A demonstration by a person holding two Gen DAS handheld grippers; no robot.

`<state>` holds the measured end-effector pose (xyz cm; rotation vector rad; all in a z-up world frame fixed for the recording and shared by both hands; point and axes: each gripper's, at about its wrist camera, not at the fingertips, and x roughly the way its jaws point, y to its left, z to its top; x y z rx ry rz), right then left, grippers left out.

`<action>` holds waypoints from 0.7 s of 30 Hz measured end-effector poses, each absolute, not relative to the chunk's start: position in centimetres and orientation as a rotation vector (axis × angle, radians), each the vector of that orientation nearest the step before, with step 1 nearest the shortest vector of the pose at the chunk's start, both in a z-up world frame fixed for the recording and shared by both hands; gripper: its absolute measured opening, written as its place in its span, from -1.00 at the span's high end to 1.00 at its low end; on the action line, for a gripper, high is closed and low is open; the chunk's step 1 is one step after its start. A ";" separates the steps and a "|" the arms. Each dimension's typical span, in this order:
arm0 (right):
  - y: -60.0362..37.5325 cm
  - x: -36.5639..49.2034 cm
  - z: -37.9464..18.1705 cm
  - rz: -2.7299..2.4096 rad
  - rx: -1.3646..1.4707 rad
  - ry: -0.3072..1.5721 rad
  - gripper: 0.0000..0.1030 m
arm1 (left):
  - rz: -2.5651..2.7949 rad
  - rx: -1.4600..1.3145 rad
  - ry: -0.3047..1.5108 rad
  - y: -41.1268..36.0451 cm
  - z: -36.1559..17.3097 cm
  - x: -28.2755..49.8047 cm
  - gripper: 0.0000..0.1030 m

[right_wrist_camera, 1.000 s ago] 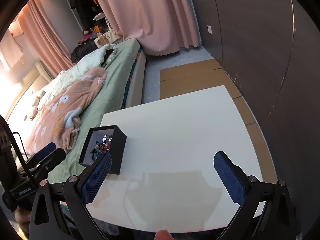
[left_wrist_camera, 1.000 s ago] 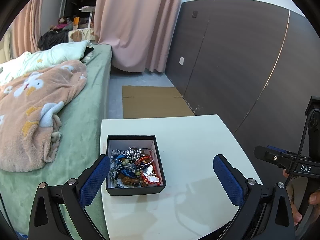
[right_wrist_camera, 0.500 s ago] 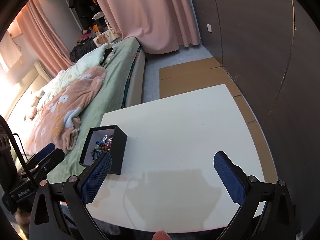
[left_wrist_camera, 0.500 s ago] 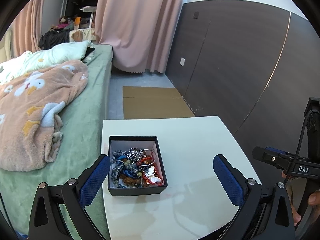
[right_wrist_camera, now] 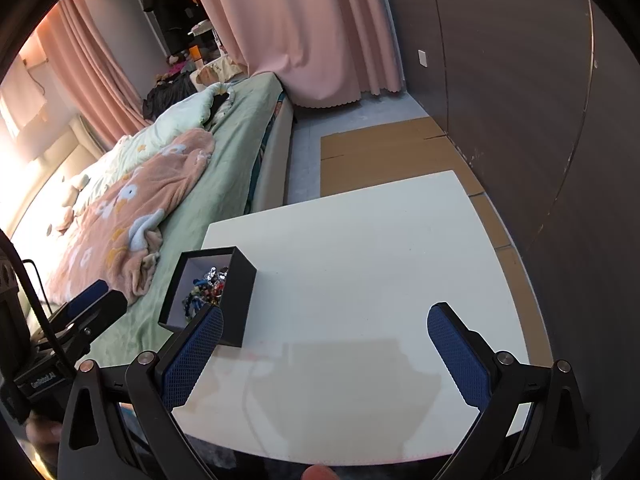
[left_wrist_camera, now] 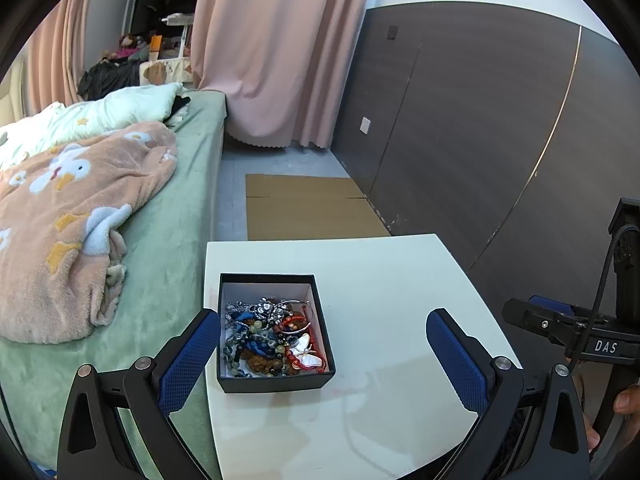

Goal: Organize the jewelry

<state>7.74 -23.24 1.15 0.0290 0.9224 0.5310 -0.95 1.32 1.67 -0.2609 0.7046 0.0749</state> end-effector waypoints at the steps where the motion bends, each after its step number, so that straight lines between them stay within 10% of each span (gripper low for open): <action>1: -23.2 7.7 1.2 0.534 0.024 0.918 -1.00 | 0.075 -0.261 0.705 1.3 1.7 -1.0 -0.99; 21: -23.3 7.6 1.4 0.528 0.011 0.915 -1.00 | 0.077 -0.265 0.703 1.3 1.7 -0.9 -0.99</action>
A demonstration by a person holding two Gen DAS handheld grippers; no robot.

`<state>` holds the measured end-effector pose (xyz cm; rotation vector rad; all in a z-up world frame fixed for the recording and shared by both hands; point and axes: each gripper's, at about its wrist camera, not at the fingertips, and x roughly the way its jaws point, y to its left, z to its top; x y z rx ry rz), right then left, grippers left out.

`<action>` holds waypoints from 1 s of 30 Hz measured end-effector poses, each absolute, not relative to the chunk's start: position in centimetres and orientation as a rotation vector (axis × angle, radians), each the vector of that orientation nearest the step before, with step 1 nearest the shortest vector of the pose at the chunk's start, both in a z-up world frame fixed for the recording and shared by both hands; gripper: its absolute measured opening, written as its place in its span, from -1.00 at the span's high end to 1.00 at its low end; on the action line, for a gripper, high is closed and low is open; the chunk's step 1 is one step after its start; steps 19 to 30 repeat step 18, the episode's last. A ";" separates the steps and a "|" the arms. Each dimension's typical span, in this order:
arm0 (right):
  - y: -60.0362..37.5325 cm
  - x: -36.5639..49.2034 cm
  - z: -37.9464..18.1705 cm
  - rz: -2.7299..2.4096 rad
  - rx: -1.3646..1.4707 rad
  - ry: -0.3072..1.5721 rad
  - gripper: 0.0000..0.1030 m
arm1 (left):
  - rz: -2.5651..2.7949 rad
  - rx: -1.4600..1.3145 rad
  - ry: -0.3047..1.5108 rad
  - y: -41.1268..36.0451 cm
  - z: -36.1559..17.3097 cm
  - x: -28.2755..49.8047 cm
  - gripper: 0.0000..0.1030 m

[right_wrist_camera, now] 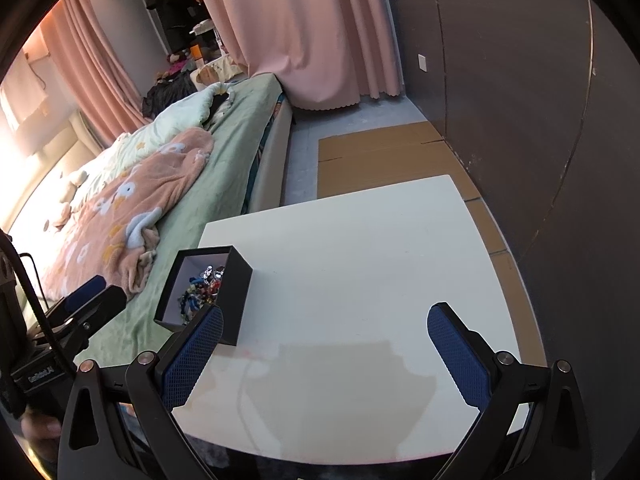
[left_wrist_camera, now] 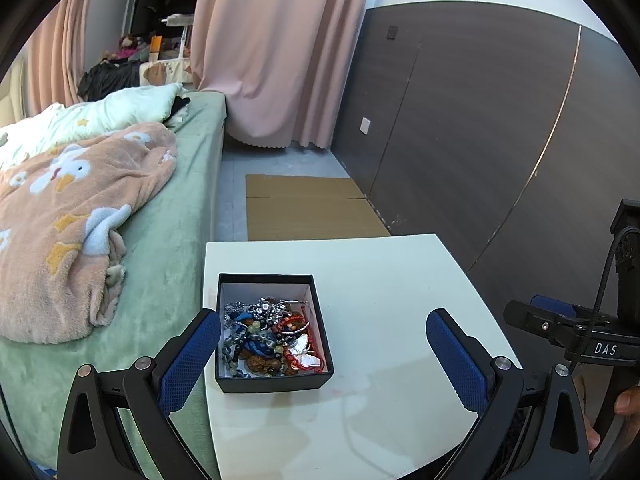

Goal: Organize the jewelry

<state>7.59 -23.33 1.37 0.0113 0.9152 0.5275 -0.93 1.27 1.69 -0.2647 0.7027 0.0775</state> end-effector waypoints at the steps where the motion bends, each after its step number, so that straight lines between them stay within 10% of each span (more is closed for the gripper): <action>1: -23.3 7.6 1.4 0.527 0.012 0.916 -1.00 | 0.078 -0.266 0.703 1.3 1.7 -0.9 -0.99; 30: -23.3 7.6 1.3 0.526 0.012 0.917 -1.00 | 0.086 -0.260 0.694 1.3 1.8 -0.8 -0.99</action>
